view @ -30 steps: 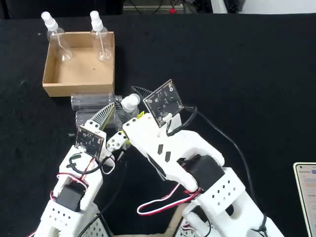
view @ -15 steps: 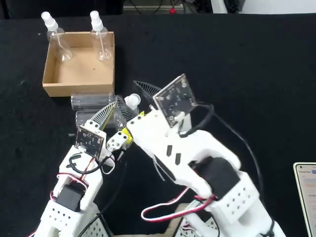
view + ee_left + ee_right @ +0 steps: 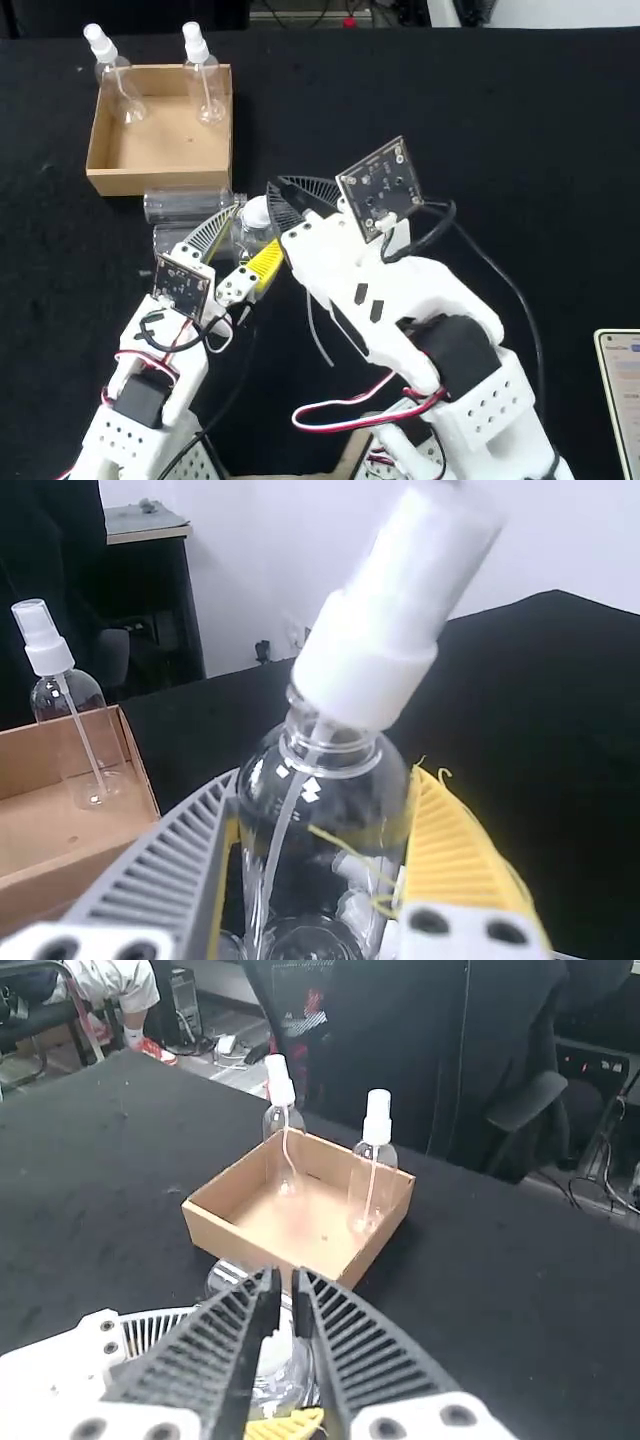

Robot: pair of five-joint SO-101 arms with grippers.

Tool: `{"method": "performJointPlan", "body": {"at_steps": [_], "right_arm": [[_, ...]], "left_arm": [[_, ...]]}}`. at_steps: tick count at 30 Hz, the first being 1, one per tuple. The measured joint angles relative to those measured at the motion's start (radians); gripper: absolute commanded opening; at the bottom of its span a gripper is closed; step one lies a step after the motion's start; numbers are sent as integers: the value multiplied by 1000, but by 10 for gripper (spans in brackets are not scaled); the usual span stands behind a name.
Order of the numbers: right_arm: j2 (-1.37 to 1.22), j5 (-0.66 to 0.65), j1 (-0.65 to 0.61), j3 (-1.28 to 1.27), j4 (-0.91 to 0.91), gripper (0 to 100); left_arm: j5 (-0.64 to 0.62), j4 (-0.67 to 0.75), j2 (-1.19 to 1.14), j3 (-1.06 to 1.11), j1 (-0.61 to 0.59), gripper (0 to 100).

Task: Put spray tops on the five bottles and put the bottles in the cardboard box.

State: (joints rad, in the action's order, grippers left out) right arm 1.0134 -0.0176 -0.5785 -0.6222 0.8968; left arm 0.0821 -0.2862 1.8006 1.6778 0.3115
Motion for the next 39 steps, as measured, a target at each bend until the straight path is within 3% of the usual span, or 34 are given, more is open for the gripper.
{"method": "performJointPlan", "body": {"at_steps": [16, 20, 26, 30, 39], "right_arm": [[0, 0, 17, -121, -170, 15], [0, 0, 91, -18, -97, 15], [0, 0, 305, -31, -63, 14], [0, 0, 339, -256, -230, 14], [0, 0, 345, -835, -862, 15]], "left_arm": [[0, 0, -2, 0, 0, 173], [0, 0, -2, 0, 0, 172], [0, 0, -2, 0, 0, 170], [0, 0, -2, 0, 2, 171], [0, -21, -2, 0, 0, 173]]}}
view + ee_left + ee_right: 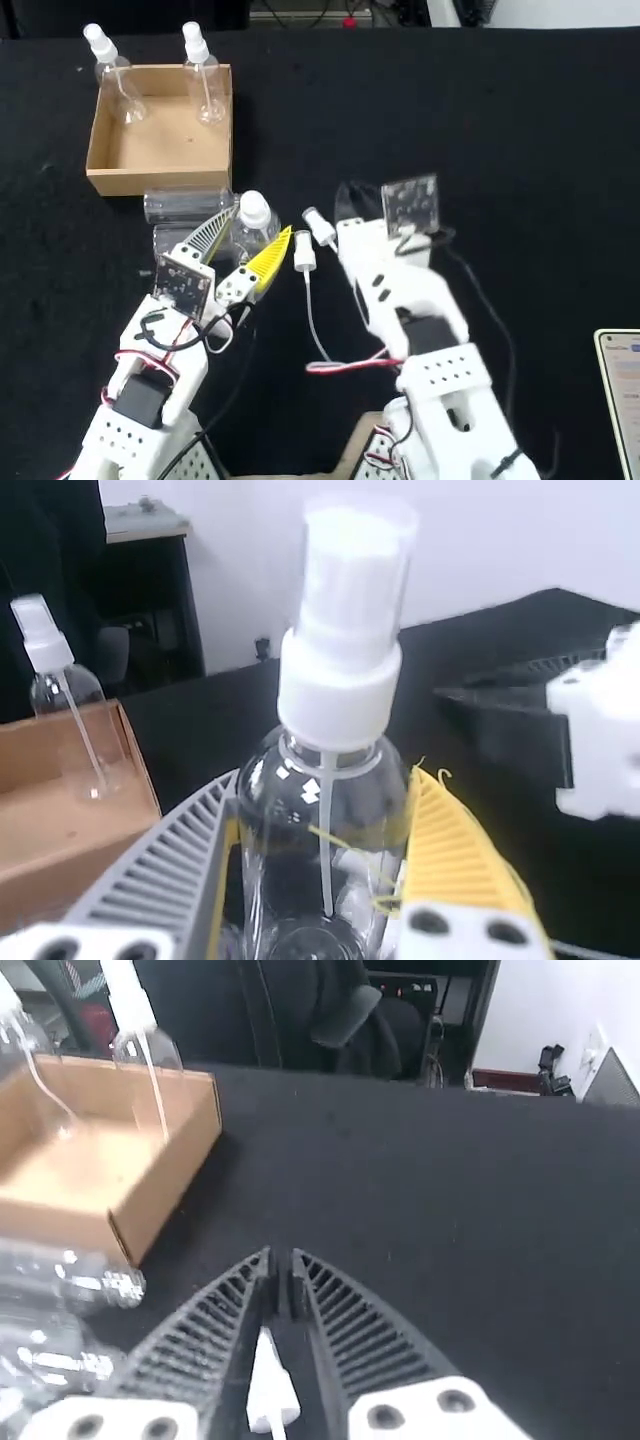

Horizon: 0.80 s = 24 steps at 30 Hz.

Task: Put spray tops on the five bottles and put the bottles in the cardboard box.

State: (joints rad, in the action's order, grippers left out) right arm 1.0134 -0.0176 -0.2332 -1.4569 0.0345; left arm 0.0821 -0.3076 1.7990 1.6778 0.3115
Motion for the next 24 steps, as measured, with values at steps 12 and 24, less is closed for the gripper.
{"method": "performJointPlan", "body": {"at_steps": [12, 24], "right_arm": [[0, 0, 0, -63, -89, 15], [0, 0, 0, -69, -89, 15]], "left_arm": [[0, -98, 0, 0, -63, 170], [0, 322, 0, 0, -353, 170]]}}
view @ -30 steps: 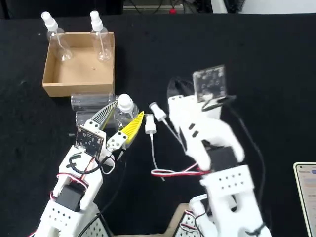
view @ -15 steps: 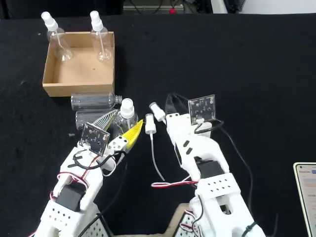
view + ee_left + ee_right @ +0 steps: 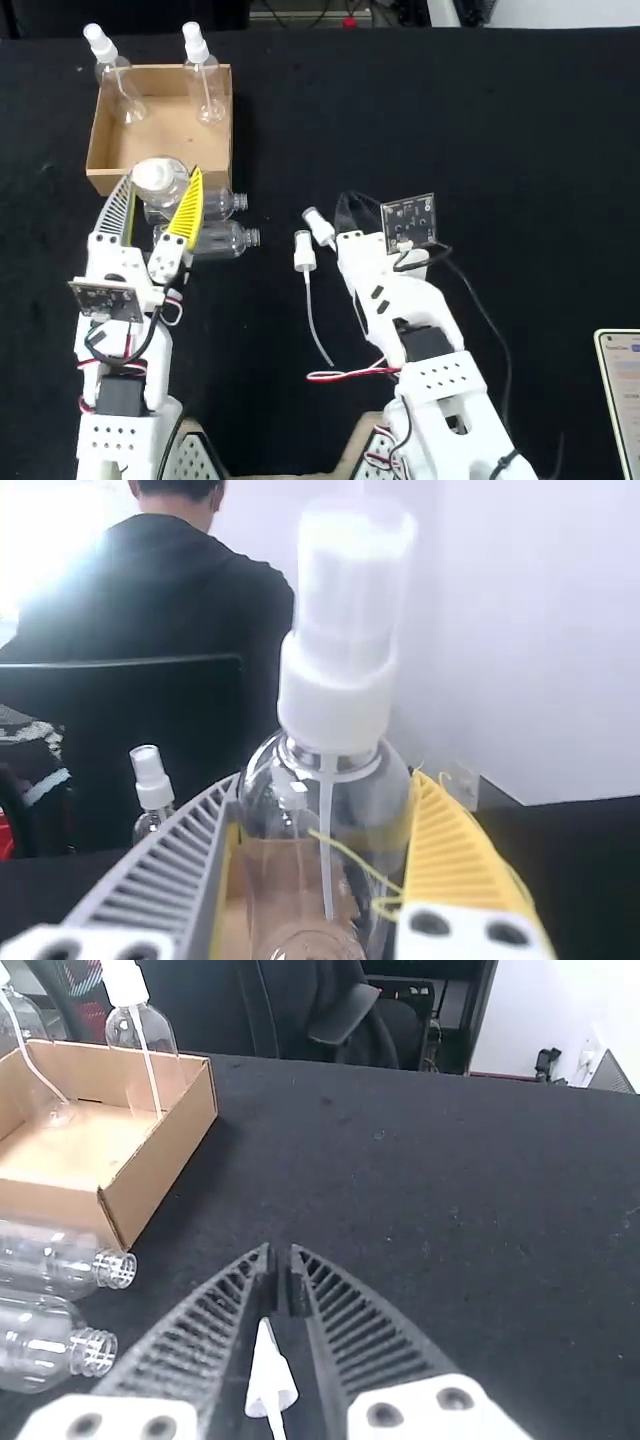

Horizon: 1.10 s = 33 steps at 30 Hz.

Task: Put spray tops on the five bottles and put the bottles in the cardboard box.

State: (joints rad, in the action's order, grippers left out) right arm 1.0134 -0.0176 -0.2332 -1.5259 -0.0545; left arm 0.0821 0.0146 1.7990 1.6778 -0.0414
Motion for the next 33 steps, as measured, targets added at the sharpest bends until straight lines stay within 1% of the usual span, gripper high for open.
{"method": "performJointPlan", "body": {"at_steps": [4, 7, 14, 18, 21, 27, 33], "right_arm": [[0, 0, 0, 0, 0, 15], [0, 0, 0, 0, 0, 15], [0, 0, 0, -5, 0, 15], [0, 0, 0, -5, 0, 15], [0, 0, 0, -5, 0, 15], [0, 0, 0, -5, 0, 15], [0, 0, 0, -5, 0, 15]], "left_arm": [[0, 3, -14, -37, -2, 170], [0, 3, -81, -97, -3, 172], [0, 11, -422, -318, -8, 173], [0, 17, -629, -407, -9, 173], [0, 97, -763, -434, -26, 173], [0, 376, -999, -439, -66, 173], [0, 505, -1166, -453, -87, 170]]}}
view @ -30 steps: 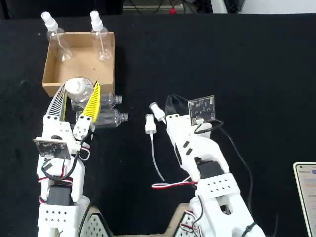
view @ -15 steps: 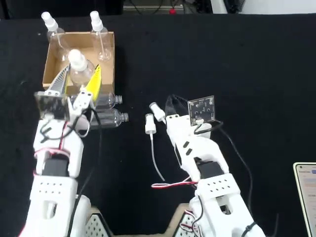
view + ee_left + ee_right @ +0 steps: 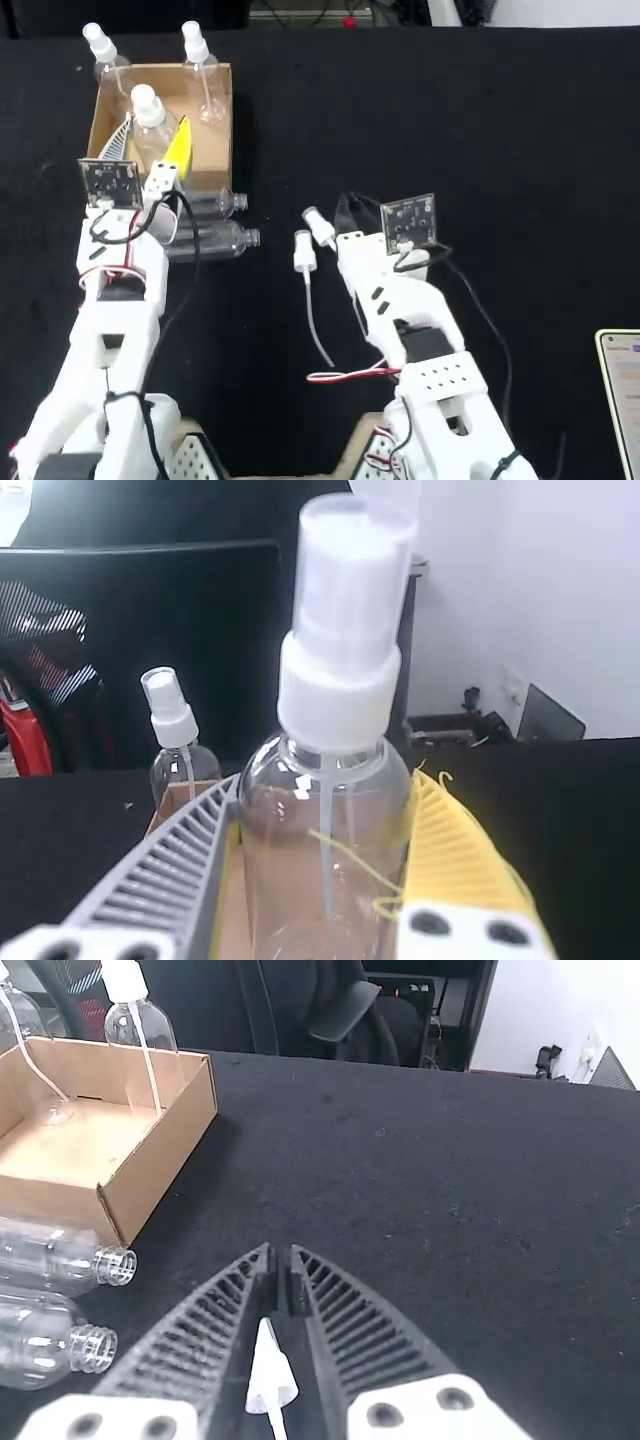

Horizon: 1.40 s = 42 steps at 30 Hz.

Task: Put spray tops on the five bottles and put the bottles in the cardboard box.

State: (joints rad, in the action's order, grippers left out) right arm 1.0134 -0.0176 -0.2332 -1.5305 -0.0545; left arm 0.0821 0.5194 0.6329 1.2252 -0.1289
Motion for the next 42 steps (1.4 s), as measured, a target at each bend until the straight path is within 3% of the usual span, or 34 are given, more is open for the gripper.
{"method": "performJointPlan", "body": {"at_steps": [6, 42], "right_arm": [[0, 0, 0, 0, 0, 15], [0, 0, 0, 0, 0, 15]], "left_arm": [[0, 132, -115, -32, 2, 170], [0, 137, -914, -683, -40, 170]]}}
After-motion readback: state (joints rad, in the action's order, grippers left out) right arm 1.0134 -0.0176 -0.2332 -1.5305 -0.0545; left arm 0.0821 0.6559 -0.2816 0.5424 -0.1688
